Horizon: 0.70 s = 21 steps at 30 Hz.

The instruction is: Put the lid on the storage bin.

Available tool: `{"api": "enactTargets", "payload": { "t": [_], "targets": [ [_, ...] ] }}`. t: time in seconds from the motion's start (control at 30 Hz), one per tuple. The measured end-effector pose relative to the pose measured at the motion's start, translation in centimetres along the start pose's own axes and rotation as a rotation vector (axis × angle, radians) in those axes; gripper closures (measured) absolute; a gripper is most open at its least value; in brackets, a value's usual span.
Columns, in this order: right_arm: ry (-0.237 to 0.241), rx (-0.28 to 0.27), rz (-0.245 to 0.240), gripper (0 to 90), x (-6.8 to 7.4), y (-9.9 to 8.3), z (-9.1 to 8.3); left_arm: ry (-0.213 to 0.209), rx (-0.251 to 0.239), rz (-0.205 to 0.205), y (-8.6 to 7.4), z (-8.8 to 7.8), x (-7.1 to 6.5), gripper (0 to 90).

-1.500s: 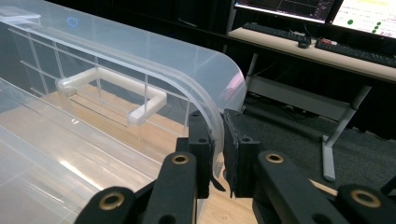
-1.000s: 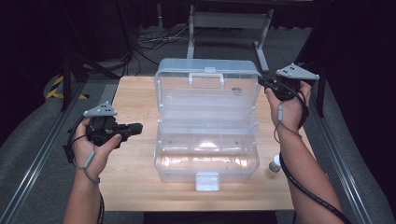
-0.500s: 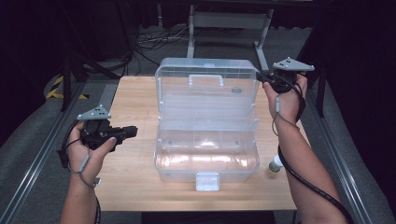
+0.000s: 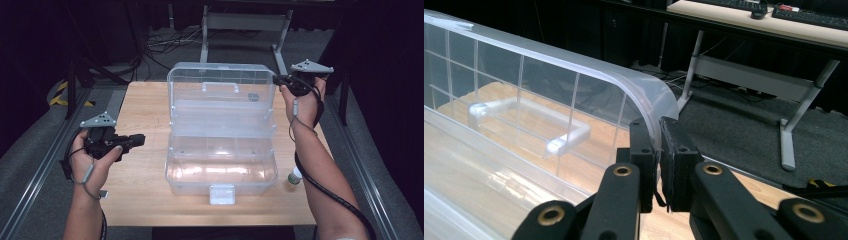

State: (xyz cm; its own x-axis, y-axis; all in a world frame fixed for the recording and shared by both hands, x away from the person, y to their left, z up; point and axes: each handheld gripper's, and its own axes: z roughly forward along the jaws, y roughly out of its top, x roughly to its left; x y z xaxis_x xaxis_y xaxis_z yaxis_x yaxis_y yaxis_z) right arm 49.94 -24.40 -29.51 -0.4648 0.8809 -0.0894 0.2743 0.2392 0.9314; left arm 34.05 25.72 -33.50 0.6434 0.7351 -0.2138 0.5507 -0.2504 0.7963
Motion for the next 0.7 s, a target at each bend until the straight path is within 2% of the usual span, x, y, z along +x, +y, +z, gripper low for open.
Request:
{"api": "enactTargets", "payload": {
  "t": [0.47, 0.7],
  "targets": [
    [0.003, 0.003, 0.022, 85.8, -0.5, -0.2, 1.3, -0.003, 0.001, -0.006, -0.1, 0.1, 0.3, 84.2],
    [0.012, 0.009, 0.043, 85.7, -1.0, -0.4, 2.2, -0.002, 0.017, -0.016, -0.2, 0.7, 0.7, 83.8]
  ]
}}
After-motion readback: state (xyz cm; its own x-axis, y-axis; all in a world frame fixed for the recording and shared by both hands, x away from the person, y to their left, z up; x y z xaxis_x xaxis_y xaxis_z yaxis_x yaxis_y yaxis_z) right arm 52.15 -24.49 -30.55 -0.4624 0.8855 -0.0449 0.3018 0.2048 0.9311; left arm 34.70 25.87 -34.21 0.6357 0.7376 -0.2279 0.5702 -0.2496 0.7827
